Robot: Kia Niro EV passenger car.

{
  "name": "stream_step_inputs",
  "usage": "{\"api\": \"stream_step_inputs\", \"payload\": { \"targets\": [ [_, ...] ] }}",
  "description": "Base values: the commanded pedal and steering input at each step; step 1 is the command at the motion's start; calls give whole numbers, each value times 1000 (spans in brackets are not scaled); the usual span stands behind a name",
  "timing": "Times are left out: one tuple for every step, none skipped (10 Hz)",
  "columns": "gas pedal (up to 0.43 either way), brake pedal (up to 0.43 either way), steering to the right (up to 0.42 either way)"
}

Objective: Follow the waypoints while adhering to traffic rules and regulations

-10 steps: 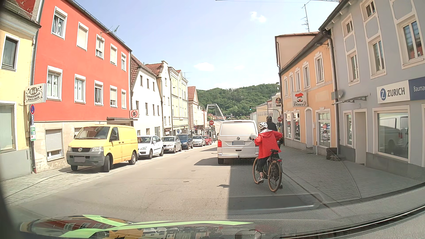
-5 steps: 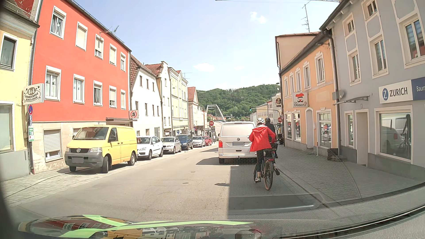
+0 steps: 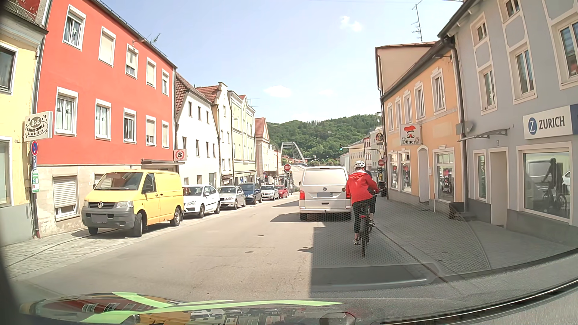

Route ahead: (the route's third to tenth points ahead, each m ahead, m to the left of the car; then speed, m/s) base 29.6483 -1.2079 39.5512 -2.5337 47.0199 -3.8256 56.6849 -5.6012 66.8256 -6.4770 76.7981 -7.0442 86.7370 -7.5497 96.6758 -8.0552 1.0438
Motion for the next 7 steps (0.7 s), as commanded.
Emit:
{"api": "stream_step_inputs", "payload": {
  "targets": [
    [28, 0, -3],
    [39, 0, -3],
    [59, 0, -3],
    [59, 0, -3],
    [59, 0, -3],
    [59, 0, -3],
    [59, 0, -3]
  ]
}}
